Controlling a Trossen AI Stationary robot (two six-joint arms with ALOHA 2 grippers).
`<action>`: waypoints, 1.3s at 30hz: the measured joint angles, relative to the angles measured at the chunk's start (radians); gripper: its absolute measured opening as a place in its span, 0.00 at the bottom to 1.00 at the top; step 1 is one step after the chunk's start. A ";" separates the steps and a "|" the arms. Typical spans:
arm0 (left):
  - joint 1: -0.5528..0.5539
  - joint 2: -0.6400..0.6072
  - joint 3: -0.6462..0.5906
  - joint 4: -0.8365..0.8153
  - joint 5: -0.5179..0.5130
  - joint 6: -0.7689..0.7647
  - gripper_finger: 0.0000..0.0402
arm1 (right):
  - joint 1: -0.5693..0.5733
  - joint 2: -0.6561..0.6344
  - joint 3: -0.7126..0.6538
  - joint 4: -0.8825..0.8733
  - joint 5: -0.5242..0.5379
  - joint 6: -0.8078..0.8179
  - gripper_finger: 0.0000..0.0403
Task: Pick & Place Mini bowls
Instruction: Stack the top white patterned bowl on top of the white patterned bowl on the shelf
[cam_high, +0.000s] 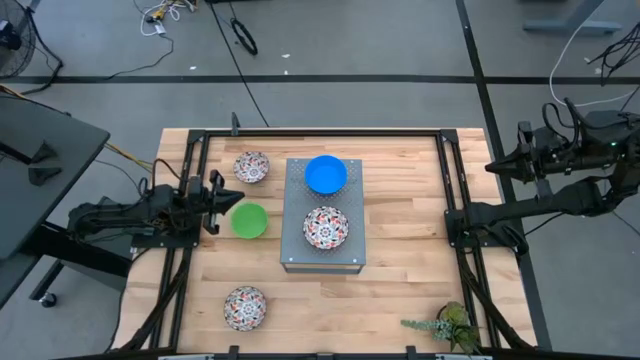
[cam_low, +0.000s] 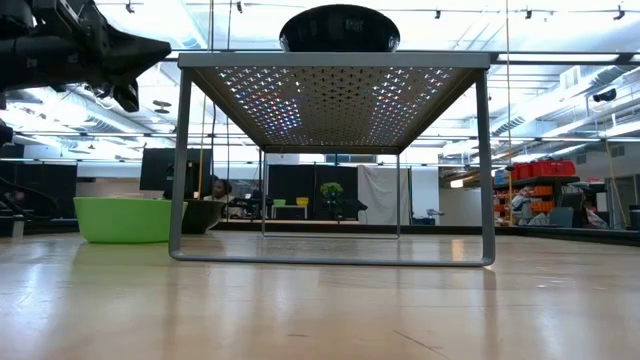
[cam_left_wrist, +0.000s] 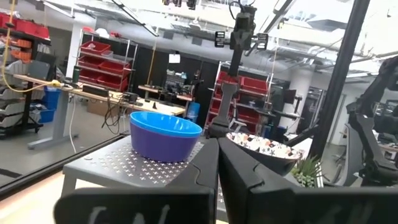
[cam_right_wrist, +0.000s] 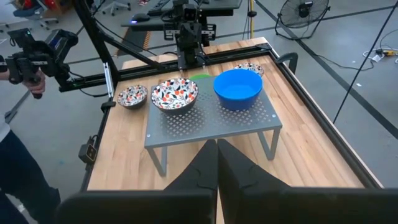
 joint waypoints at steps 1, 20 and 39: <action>0.000 0.000 0.000 0.002 -0.001 0.000 0.03 | 0.000 0.000 0.000 0.000 0.000 0.000 0.01; 0.000 0.000 0.013 0.037 -0.006 0.010 0.05 | 0.000 0.000 0.000 0.000 0.000 0.000 0.01; 0.000 0.194 0.454 -0.459 -0.027 0.138 0.57 | 0.000 0.000 0.000 0.000 0.000 0.001 0.01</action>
